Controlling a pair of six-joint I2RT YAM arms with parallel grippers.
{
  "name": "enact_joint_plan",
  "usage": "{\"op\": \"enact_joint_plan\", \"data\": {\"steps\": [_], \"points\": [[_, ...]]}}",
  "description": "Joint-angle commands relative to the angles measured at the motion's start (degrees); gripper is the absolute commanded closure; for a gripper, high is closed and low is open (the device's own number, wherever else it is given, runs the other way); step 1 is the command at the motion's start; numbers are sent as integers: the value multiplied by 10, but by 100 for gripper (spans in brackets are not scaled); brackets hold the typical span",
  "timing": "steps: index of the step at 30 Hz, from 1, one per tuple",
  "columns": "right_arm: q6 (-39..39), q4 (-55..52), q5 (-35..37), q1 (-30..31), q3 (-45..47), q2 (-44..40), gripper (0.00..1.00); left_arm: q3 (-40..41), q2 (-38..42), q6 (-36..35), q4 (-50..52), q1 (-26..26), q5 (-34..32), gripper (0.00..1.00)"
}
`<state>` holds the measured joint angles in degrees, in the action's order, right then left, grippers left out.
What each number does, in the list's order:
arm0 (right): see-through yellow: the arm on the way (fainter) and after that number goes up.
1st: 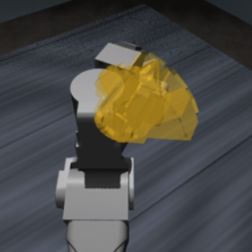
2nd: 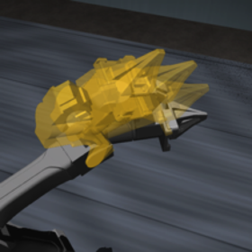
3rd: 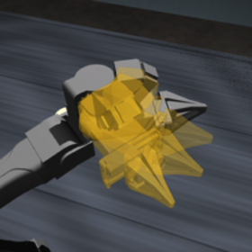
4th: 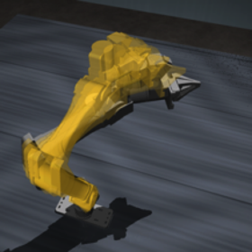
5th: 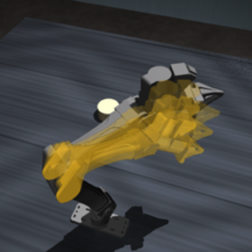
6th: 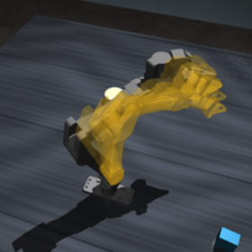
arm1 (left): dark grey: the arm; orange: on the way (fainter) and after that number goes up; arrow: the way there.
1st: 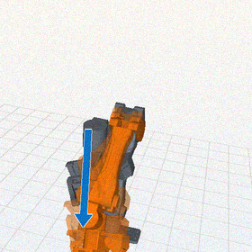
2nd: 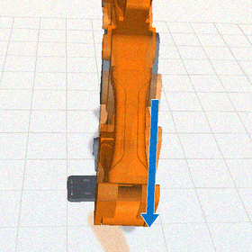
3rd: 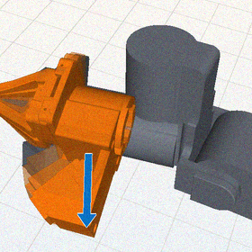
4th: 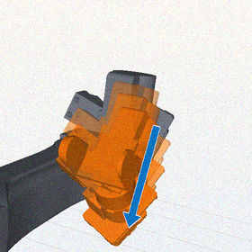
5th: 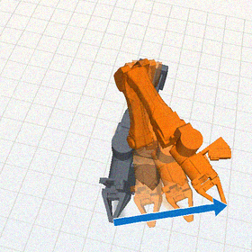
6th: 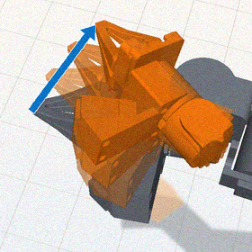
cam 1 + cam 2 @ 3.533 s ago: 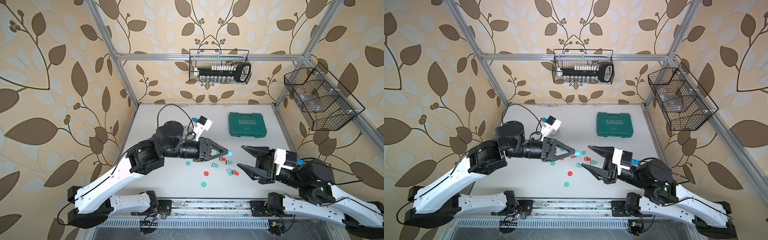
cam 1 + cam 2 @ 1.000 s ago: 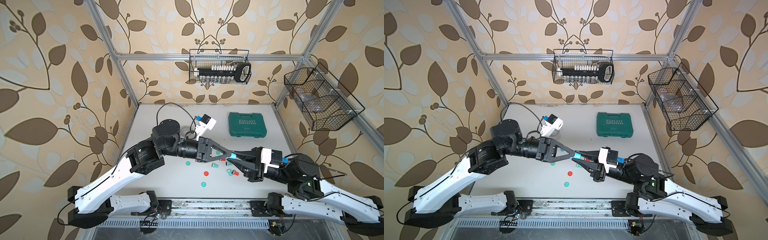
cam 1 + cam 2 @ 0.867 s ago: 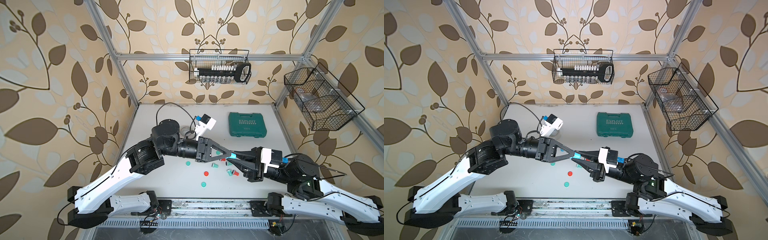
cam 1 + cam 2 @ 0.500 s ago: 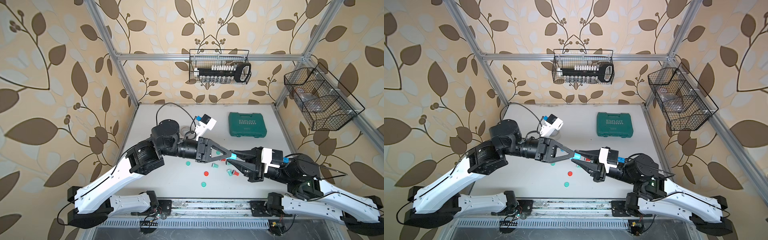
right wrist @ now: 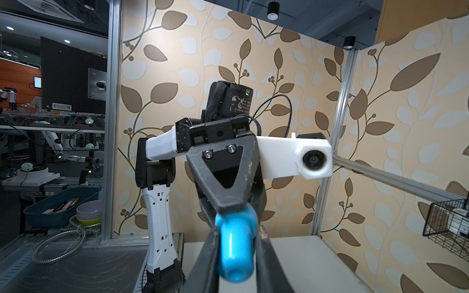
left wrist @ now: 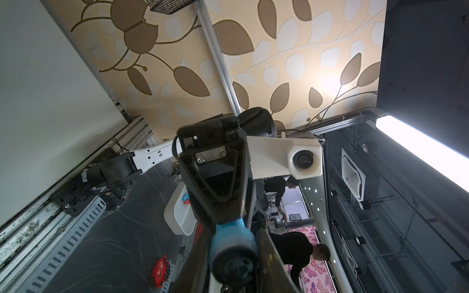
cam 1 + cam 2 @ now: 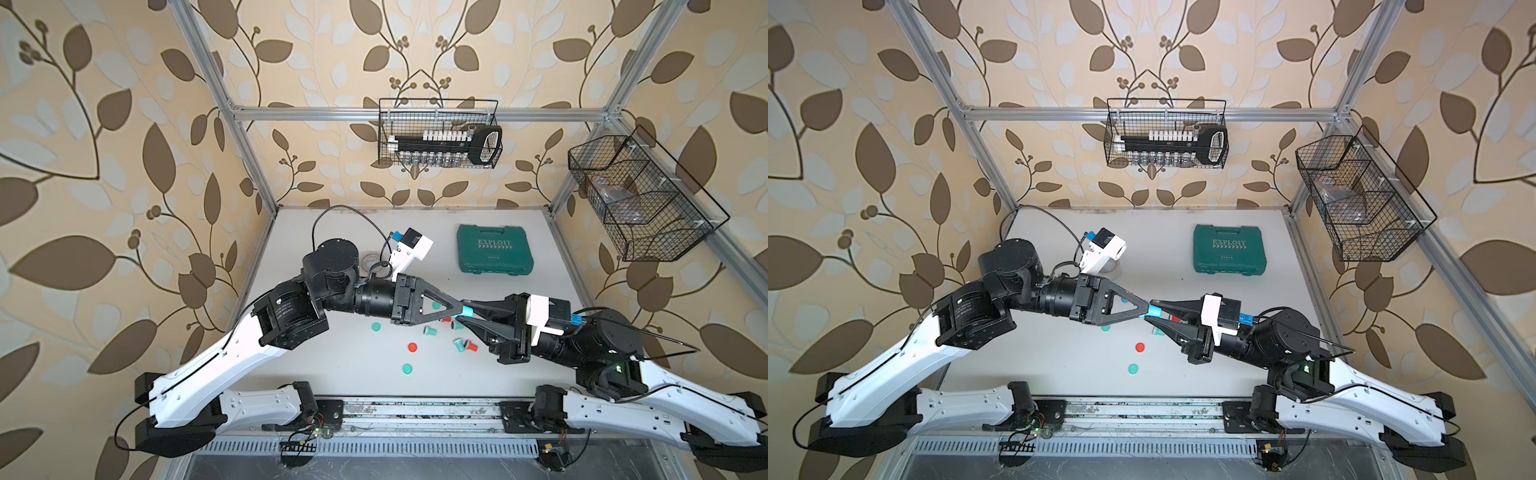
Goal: Close the stamp cap
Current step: Pick up the stamp from the center of the board.
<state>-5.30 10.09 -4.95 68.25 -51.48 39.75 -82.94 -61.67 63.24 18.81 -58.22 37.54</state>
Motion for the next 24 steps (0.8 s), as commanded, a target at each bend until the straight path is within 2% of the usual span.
{"op": "enact_joint_plan", "data": {"steps": [1, 5, 10, 14, 24], "points": [[13, 2, 6, 0, -7, 4, 81, 1, 4, -2, -27, -5, 18, 94], [15, 10, -1, 0, -7, 3, 83, 3, 5, -1, -26, -5, 18, 95], [16, 13, -4, 0, -6, 1, 76, 3, 2, 0, -26, -5, 20, 95], [19, 20, 0, 0, -1, -4, 75, 2, 1, 0, -26, -6, 21, 95], [21, 18, -2, 0, 1, -7, 83, 0, -3, 1, -25, -5, 22, 95]]}}
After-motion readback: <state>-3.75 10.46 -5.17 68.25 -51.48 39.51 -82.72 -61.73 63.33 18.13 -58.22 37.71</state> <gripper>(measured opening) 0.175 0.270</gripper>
